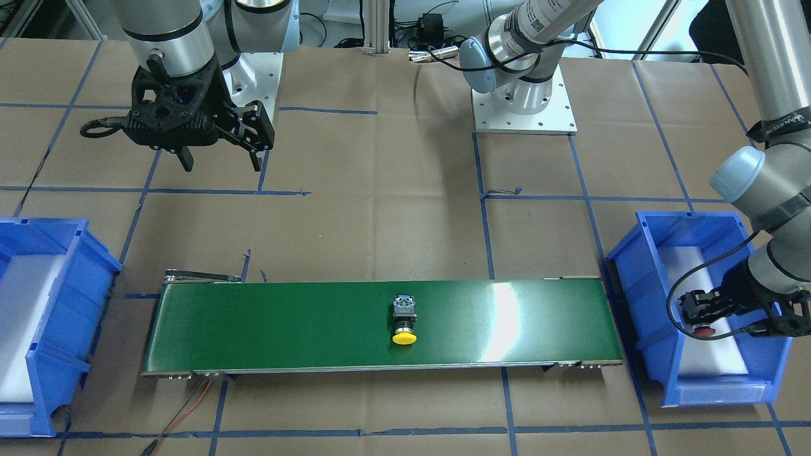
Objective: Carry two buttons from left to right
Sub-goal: 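Reach the left gripper back into the bin and grasp the red-capped button, then carry the red button to the conveyor while the right gripper approaches yellow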
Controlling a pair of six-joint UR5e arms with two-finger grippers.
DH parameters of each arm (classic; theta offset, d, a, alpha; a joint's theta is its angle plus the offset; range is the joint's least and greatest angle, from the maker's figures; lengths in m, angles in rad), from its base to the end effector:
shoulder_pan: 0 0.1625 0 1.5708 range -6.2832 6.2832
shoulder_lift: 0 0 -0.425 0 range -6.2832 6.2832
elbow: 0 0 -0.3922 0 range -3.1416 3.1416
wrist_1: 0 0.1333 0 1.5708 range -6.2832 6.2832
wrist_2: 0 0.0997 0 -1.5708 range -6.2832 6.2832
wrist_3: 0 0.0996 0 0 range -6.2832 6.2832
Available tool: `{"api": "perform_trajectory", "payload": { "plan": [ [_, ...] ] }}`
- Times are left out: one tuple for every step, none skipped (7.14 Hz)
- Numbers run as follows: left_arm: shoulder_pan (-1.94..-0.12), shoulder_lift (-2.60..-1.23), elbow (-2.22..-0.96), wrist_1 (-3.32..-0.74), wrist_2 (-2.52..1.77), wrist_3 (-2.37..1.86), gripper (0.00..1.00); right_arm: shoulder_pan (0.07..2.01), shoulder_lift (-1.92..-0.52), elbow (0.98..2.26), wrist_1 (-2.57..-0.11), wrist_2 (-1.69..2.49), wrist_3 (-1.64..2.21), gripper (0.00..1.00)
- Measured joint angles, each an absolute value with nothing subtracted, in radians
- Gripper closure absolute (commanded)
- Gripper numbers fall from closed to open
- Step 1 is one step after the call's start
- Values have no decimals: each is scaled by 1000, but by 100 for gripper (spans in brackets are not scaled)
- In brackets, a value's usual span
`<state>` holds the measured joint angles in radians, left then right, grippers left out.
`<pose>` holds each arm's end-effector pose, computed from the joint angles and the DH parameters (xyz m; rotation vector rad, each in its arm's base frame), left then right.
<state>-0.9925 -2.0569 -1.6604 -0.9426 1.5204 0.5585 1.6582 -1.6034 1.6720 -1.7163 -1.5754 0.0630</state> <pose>0.2298 -0.6051 0.2306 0.0289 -3.1253 0.1115 0.1746 -0.4710 0.4687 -0.0380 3.1378 -0.1209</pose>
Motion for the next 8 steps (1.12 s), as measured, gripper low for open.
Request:
{"api": "perform_trajectory", "payload": {
  "plan": [
    [-993, -2033, -1652, -973, 1522, 560, 94, 1658, -1604, 1672, -1716, -1575, 63, 0],
    [-992, -2001, -1632, -1036, 1524, 561, 93, 1657, -1605, 1672, -1716, -1575, 63, 0],
    [-993, -1961, -1594, -1136, 1527, 562, 93, 1657, -1605, 1672, -1717, -1575, 62, 0],
    [-995, -1919, -1548, -1250, 1531, 561, 93, 1657, -1605, 1672, -1717, -1575, 62, 0],
    [-998, -1885, -1512, -1344, 1539, 559, 93, 1657, -1604, 1672, -1717, -1575, 62, 0],
    [-1003, -1863, -1495, -1396, 1553, 554, 93, 1657, -1603, 1673, -1717, -1575, 62, 0],
    [-1013, -1853, -1490, -1416, 1563, 542, 93, 1657, -1600, 1674, -1716, -1576, 63, 0],
    [-1044, -1849, -1489, -1422, 1569, 511, 93, 1656, -1595, 1674, -1720, -1578, 63, 0]
  ]
}}
